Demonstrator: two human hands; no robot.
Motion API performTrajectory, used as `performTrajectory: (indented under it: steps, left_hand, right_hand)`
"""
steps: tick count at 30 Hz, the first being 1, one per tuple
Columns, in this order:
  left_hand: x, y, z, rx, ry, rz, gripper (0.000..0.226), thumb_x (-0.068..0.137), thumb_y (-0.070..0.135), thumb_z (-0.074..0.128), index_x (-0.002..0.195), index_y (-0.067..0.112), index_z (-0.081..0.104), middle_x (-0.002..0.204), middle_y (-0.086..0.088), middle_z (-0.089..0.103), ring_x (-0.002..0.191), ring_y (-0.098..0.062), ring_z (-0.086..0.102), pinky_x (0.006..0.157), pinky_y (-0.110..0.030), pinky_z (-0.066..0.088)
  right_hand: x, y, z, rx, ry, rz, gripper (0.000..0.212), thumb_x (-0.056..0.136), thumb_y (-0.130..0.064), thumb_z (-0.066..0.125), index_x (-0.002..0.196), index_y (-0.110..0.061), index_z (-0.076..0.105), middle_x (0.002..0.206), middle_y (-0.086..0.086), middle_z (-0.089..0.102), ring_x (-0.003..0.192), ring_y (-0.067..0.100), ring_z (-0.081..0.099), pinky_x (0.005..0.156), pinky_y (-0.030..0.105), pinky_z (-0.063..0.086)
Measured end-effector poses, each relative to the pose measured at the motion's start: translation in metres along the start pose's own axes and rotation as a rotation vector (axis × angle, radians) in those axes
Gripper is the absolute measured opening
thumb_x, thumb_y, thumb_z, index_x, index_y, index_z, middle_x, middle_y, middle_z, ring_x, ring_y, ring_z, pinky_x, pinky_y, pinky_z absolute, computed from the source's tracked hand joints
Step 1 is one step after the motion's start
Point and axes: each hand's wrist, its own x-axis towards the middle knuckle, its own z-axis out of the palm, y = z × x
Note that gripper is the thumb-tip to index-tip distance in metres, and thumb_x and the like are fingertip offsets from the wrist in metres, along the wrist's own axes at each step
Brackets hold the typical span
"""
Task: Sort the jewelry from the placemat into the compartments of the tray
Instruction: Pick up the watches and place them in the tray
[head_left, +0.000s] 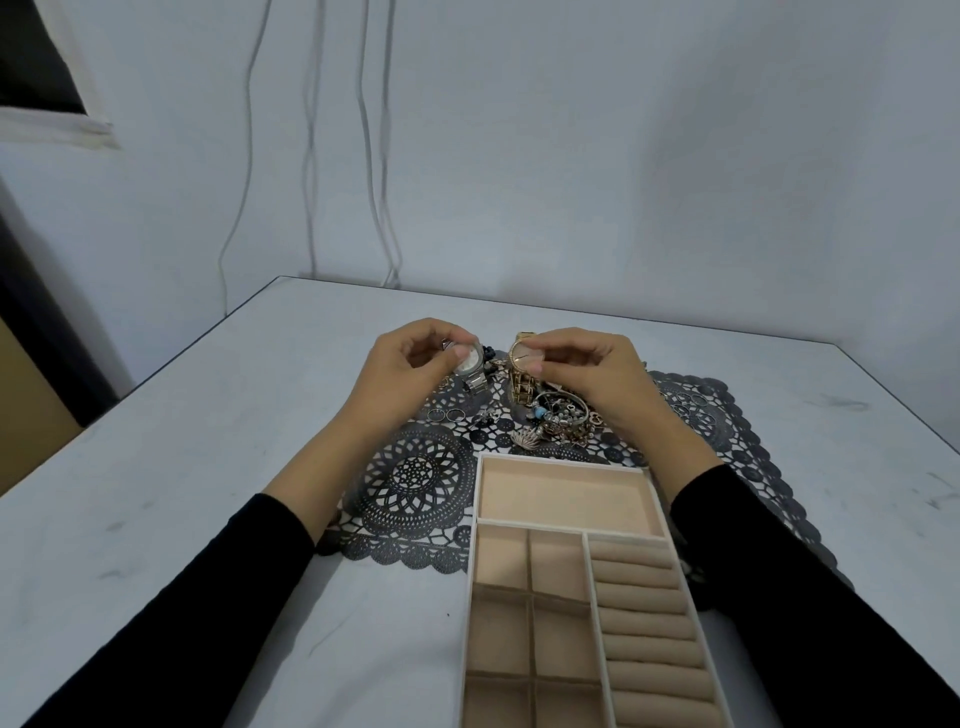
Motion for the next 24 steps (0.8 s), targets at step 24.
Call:
performTrajectory:
  steps: [24]
  left_hand:
    - [-0.049,0.051,0.012,-0.078,-0.193,0.040,0.010,0.092,0.012,0.065,0.097,0.016,0.073,0.098,-0.005,0.075,0.086,-0.017,0.066,0.079,-0.029,0.052]
  right_hand:
    - [-0.079,-0.064,-0.010,0.073,0.208,-0.119,0.029,0.073,0.004,0.075,0.099,-0.007,0.072,0.100,0.005,0.074,0.095,0.017,0.069,0.083,0.023,0.053]
